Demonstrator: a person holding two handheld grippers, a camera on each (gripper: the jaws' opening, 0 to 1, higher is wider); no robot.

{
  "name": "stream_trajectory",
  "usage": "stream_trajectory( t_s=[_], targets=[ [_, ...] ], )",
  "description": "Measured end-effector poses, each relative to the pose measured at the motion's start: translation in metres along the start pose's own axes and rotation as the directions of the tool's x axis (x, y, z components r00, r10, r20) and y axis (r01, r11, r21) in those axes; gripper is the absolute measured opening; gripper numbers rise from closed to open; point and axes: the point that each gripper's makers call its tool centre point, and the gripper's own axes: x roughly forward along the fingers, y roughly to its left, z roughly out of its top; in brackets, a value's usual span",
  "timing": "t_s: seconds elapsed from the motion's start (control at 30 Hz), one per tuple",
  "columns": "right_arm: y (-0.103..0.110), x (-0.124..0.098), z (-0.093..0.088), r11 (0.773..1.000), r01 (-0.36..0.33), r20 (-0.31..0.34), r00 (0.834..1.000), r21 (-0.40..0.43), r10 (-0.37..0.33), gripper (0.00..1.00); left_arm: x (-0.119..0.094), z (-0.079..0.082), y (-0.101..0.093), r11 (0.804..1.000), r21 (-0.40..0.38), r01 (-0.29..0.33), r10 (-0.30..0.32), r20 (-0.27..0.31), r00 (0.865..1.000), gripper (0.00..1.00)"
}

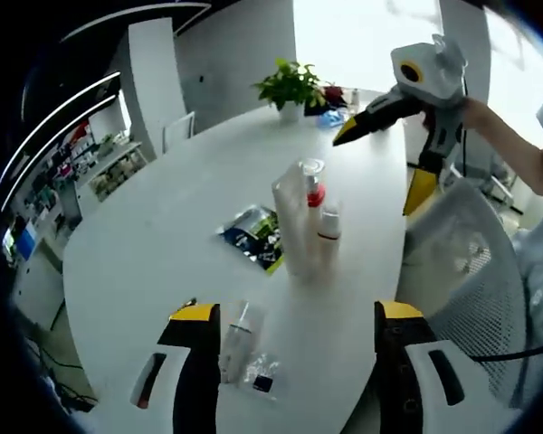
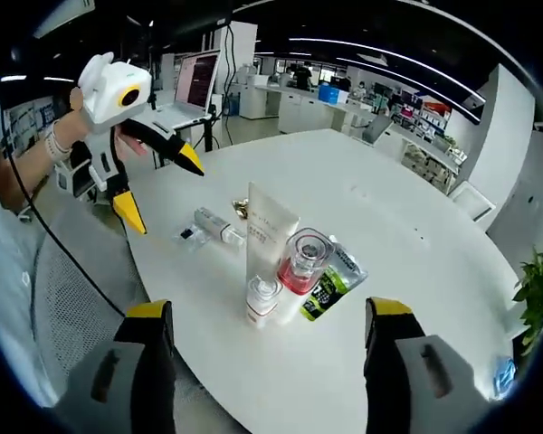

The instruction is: Arrange the skincare products in the storage area until every visible bottle or jar stands upright without overlapping.

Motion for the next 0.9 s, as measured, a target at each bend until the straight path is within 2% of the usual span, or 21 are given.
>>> stream_trajectory(
  t_s=[0.13,0.37,0.47,0.8,0.9],
  targets=[
    [-0.001,0.001,0.002,1.000,0.003,-0.002,1.000,-0.019,-0.003,0.94,-0.006,-0.002,0.004,1.000,-0.010,-0.018,0.018,0.000,1.000,0.76],
    [0.000,0.001,0.010,0.999,0.012,0.012,1.000,-0.039,-0.012,0.99,-0.017,-0.006,0.012,0.999,-0.012,-0.046,0.046,0.000,0.999,0.87],
    [-0.001,0.001,0.011,0.999,0.014,0.010,1.000,-0.041,-0.014,0.99,-0.019,-0.007,0.015,0.998,-0.014,-0.054,0.054,0.006,0.999,0.95],
    [-0.004,0.001,0.014,0.998,0.032,0.007,0.999,-0.056,-0.032,1.00,-0.020,-0.011,0.022,0.998,-0.005,-0.063,0.063,0.011,0.998,0.97],
    [-0.007,0.001,0.014,0.997,0.042,0.004,0.999,-0.062,-0.042,1.00,-0.016,-0.015,0.024,0.998,-0.004,-0.057,0.057,-0.006,0.998,0.97]
  ],
)
